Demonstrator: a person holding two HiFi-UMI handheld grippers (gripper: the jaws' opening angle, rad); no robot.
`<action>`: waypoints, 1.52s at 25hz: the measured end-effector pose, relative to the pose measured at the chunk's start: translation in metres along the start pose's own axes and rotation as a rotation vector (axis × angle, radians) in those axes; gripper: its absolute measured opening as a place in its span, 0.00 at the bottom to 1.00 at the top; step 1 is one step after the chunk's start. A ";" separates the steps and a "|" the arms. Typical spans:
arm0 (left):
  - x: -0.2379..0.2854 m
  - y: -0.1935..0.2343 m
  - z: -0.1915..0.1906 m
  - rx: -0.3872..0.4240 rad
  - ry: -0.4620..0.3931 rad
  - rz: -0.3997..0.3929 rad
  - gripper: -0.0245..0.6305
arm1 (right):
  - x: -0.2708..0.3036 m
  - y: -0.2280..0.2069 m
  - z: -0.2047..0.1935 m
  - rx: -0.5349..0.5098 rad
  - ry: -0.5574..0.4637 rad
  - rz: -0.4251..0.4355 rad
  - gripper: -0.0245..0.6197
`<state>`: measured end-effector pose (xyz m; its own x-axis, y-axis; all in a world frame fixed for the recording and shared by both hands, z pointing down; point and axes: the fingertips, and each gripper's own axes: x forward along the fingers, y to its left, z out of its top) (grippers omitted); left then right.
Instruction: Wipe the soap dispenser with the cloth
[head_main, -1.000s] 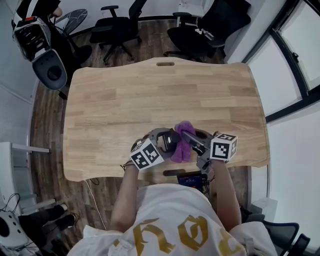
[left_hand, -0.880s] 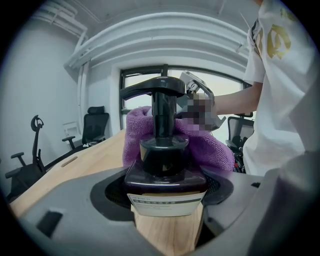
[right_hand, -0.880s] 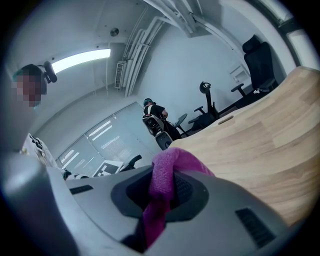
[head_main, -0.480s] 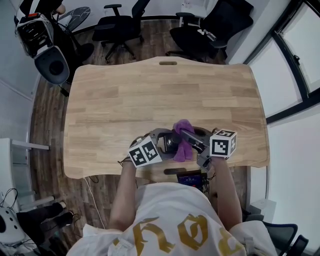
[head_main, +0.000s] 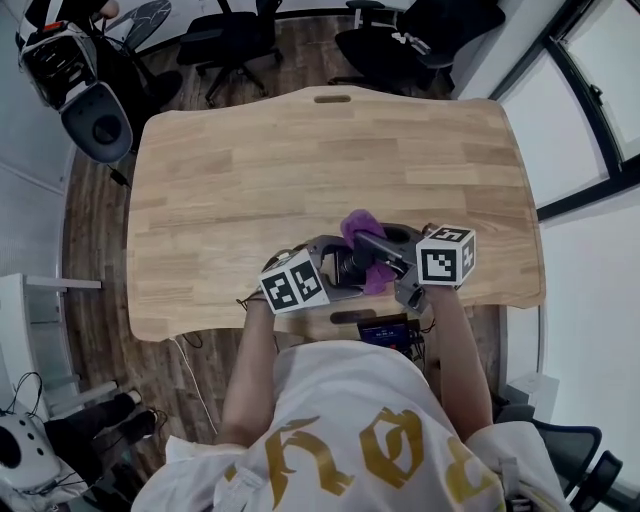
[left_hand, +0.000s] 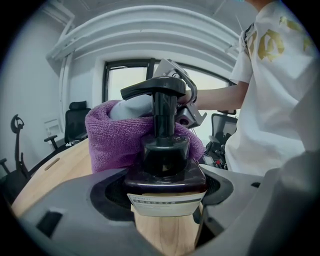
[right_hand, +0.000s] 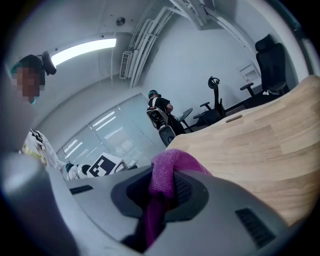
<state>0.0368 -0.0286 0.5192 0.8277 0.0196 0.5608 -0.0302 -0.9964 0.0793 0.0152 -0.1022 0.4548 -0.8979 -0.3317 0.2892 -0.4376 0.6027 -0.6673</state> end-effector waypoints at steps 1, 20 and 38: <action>0.000 0.000 0.001 0.000 0.000 0.002 0.54 | 0.001 0.000 0.001 -0.003 0.003 0.004 0.10; -0.013 0.040 -0.007 -0.156 -0.065 0.157 0.54 | -0.028 0.012 0.037 0.202 -0.376 0.171 0.10; -0.049 0.072 0.026 -0.234 -0.352 0.299 0.54 | -0.022 -0.014 0.008 0.338 -0.342 0.171 0.10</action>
<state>0.0083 -0.1030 0.4759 0.9010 -0.3324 0.2788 -0.3855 -0.9082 0.1629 0.0409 -0.1094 0.4518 -0.8638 -0.5016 -0.0465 -0.1957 0.4192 -0.8866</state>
